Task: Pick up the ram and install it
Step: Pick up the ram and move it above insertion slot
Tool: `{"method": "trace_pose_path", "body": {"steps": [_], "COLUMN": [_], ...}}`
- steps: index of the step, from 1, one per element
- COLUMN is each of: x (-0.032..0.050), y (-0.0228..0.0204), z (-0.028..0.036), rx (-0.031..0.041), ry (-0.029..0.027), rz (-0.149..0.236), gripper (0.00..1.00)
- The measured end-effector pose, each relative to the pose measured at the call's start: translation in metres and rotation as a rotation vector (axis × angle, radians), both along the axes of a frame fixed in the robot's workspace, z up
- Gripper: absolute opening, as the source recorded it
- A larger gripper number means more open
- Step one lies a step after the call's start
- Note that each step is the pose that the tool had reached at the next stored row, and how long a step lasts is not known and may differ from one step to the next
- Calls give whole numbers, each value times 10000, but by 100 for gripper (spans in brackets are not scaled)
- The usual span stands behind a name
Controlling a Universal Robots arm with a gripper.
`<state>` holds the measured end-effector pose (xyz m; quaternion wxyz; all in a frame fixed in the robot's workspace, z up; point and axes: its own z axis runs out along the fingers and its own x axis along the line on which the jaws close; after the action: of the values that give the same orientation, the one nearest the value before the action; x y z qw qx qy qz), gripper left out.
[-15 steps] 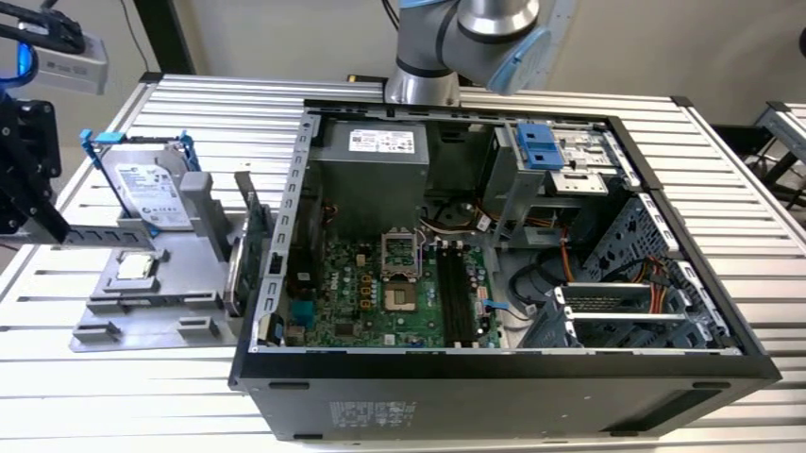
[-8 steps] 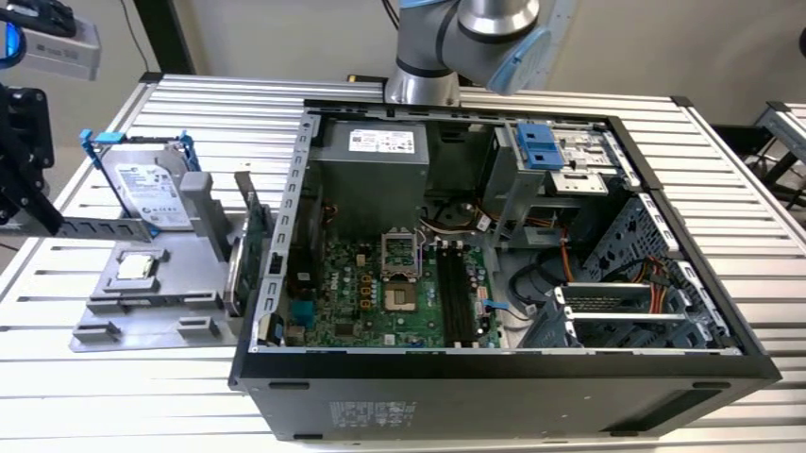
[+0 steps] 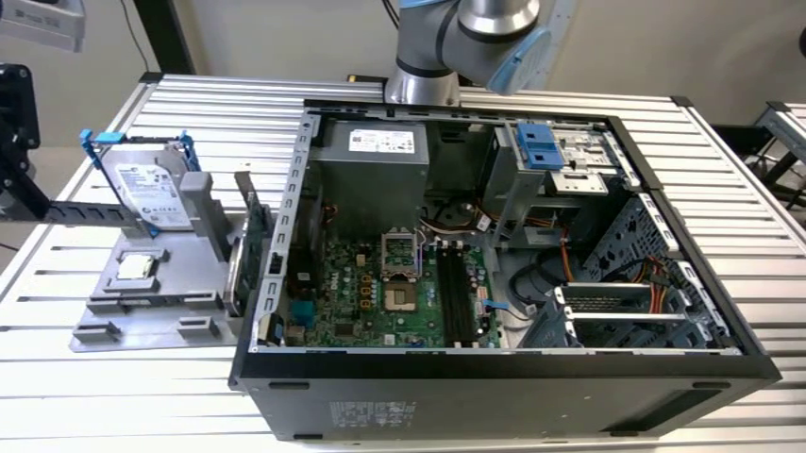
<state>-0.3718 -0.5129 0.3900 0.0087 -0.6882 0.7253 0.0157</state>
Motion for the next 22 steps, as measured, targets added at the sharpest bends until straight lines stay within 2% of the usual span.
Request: {"method": "trace_pose_path", "body": {"steps": [6, 18, 22], "x": [-2, 2, 35], "y": [0, 0, 0], "z": [76, 80, 79], "rx": [1, -1, 0], "ry": [-8, -6, -7], "rz": [-1, 0, 0], "gripper": [0, 0, 0]}}
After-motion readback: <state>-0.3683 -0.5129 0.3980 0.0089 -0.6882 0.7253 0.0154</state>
